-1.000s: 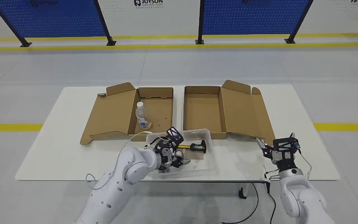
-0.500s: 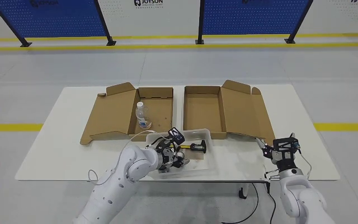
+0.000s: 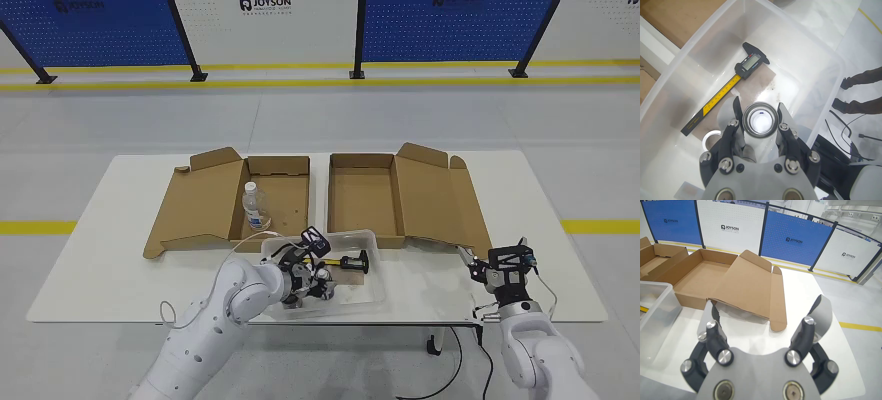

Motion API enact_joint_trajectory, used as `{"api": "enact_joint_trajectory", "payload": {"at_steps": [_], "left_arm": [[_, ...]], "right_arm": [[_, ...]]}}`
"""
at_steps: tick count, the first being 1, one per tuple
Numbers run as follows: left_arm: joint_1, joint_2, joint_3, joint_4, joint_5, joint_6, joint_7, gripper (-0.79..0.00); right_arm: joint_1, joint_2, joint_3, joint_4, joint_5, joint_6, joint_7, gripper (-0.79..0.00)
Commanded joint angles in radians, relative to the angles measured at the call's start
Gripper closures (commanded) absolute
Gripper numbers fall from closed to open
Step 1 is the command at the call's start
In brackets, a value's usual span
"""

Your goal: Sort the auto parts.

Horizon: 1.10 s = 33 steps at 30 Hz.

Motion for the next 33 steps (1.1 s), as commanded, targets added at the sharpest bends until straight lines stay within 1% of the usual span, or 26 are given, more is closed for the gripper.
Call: {"api": "enact_joint_trajectory", "payload": {"at_steps": [1,11,14,17,22,27,33], "left_arm": [[0.001,0.001,-0.001,-0.005,0.012,0.002,0.015,0.000],[0.020,0.012,-0.020,-0.045,0.056,-0.003,0.097,0.000],[0.029,0.015,-0.040,-0.068,0.037,0.002,0.114,0.000],[0.035,0.022,-0.055,-0.088,0.020,-0.042,0.108,0.000],[0.042,0.031,-0.084,-0.093,0.001,-0.075,0.112,0.000],[0.055,0.043,-0.103,-0.112,-0.003,-0.157,0.116,0.000],[0.067,0.051,-0.112,-0.124,-0.012,-0.193,0.126,0.000]], "right_arm": [[0.000,0.000,0.000,0.000,0.000,0.000,0.000,-0.785],[0.000,0.000,0.000,0.000,0.000,0.000,0.000,-0.785],[0.000,0.000,0.000,0.000,0.000,0.000,0.000,-0.785],[0.000,0.000,0.000,0.000,0.000,0.000,0.000,-0.785],[0.000,0.000,0.000,0.000,0.000,0.000,0.000,-0.785],[0.000,0.000,0.000,0.000,0.000,0.000,0.000,-0.785],[0.000,0.000,0.000,0.000,0.000,0.000,0.000,-0.785]]}}
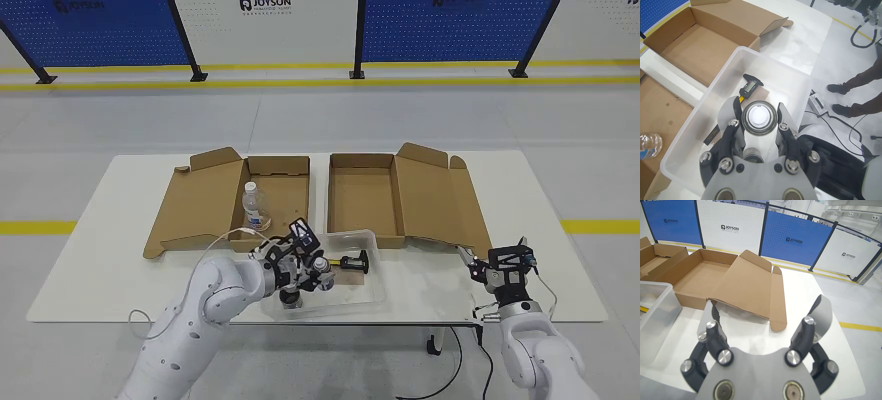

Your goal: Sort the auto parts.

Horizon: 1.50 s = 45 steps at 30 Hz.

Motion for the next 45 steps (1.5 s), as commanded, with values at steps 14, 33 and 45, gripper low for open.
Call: {"api": "enact_joint_trajectory", "payload": {"at_steps": [14,33,45], "left_arm": [[-0.002,0.012,-0.002,-0.006,-0.002,0.001,0.031,0.000],[-0.076,0.025,-0.110,0.090,0.076,0.169,0.157,0.000],[-0.070,0.035,-0.163,0.113,0.116,0.237,0.171,0.000]], "right_arm": [[0.000,0.000,0.000,0.000,0.000,0.000,0.000,-0.785],[0.000,0.000,0.000,0.000,0.000,0.000,0.000,-0.785],[0.000,0.000,0.000,0.000,0.000,0.000,0.000,-0.785]]}}
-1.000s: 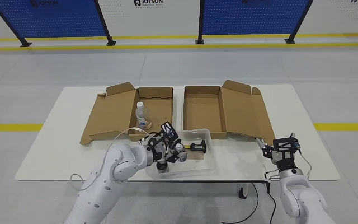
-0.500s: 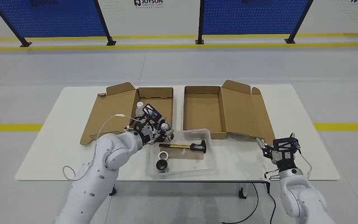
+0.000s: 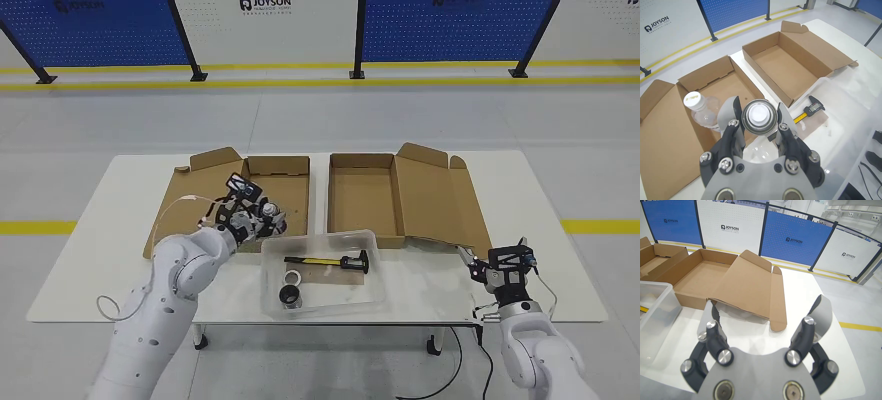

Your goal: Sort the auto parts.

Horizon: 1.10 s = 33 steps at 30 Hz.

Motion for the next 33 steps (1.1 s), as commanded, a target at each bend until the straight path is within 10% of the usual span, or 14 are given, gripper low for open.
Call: {"api": "enact_joint_trajectory", "payload": {"at_steps": [1,33], "left_arm": [[0.002,0.002,-0.006,0.005,0.023,0.012,0.004,0.000],[-0.079,-0.007,0.043,0.217,0.162,0.128,0.041,0.000]], "right_arm": [[0.000,0.000,0.000,0.000,0.000,0.000,0.000,-0.785],[0.000,0.000,0.000,0.000,0.000,0.000,0.000,-0.785]]}}
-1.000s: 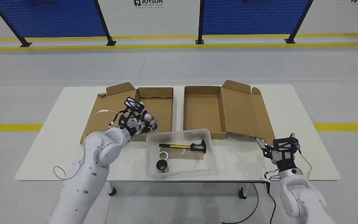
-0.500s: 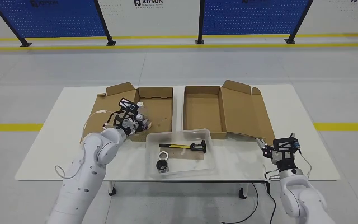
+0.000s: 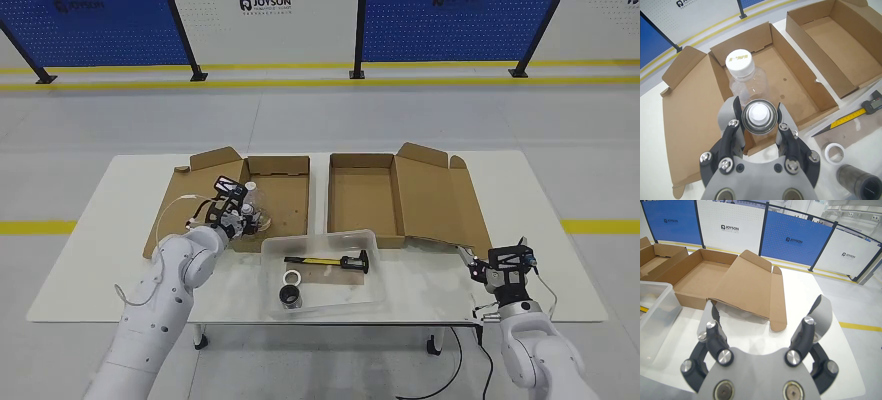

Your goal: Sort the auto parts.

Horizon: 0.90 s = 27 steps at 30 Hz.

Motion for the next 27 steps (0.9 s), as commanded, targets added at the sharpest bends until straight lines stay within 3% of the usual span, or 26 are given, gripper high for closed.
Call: {"api": "enact_joint_trajectory", "payload": {"at_steps": [1,15,19,22,24,27], "left_arm": [[-0.005,-0.002,0.006,0.015,0.000,-0.001,0.002,0.000],[-0.032,-0.009,0.029,0.093,0.000,0.004,0.010,0.000],[-0.035,-0.011,0.036,0.103,0.003,0.007,0.009,-0.105],[-0.034,-0.013,0.040,0.106,-0.005,0.006,0.004,-0.336],[-0.034,-0.014,0.043,0.106,0.004,0.009,0.004,-0.299],[-0.034,-0.014,0.045,0.105,0.009,0.013,0.007,-0.320]], "right_arm": [[0.000,0.000,0.000,0.000,0.000,0.000,0.000,-0.785],[0.000,0.000,0.000,0.000,0.000,0.000,0.000,-0.785],[0.000,0.000,0.000,0.000,0.000,0.000,0.000,-0.785],[0.000,0.000,0.000,0.000,0.000,0.000,0.000,-0.785],[0.000,0.000,0.000,0.000,0.000,0.000,0.000,-0.785],[0.000,0.000,0.000,0.000,0.000,0.000,0.000,-0.785]]}}
